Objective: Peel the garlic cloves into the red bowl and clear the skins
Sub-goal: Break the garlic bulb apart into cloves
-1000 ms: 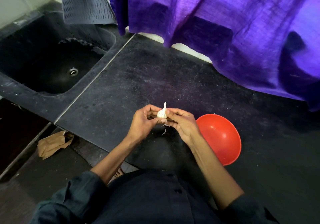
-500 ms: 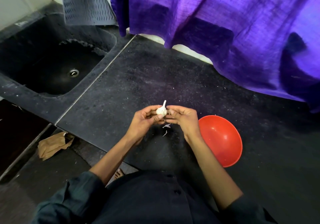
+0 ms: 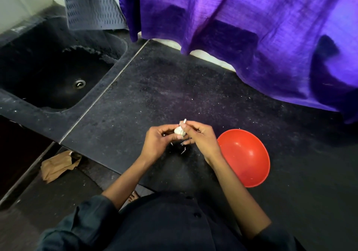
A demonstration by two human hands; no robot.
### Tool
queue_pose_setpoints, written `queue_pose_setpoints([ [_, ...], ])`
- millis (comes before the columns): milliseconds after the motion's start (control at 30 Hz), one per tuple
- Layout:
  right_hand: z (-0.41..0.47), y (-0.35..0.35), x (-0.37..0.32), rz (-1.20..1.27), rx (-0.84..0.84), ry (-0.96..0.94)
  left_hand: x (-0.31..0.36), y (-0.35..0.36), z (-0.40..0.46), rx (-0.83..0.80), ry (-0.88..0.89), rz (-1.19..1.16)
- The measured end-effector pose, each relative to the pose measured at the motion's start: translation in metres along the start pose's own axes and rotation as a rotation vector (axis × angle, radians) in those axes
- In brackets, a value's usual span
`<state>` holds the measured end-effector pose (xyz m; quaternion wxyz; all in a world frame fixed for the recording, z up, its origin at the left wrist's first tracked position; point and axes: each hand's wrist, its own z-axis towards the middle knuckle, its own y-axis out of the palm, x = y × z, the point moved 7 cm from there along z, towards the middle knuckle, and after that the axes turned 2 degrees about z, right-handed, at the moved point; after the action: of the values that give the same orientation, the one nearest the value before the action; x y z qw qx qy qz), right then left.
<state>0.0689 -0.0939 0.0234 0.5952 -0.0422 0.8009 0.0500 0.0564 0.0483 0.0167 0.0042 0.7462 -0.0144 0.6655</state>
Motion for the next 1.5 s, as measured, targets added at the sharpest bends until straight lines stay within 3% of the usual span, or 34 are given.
queue_pose_setpoints([
  [333, -0.005, 0.01, 0.009, 0.278, -0.017, 0.077, 0.014, -0.006, -0.012, 0.189, 0.138, 0.091],
  [400, -0.005, 0.007, 0.007, 0.277, 0.02, 0.042, 0.011, -0.003, -0.01, 0.167, 0.137, 0.109],
  [567, -0.004, 0.0, 0.004, 0.222, 0.031, -0.02, -0.001, 0.002, -0.003, 0.102, -0.051, -0.187],
  [1033, -0.002, 0.002, 0.002, 0.105, 0.019, -0.17, -0.011, 0.003, 0.005, 0.049, -0.362, -0.514],
  [1267, -0.005, 0.006, 0.002, 0.207, 0.024, -0.118, -0.014, 0.006, 0.002, 0.125, -0.345, -0.529],
  [1500, -0.005, 0.001, 0.004, 0.201, 0.064, -0.122, -0.005, 0.005, 0.001, 0.064, -0.21, -0.395],
])
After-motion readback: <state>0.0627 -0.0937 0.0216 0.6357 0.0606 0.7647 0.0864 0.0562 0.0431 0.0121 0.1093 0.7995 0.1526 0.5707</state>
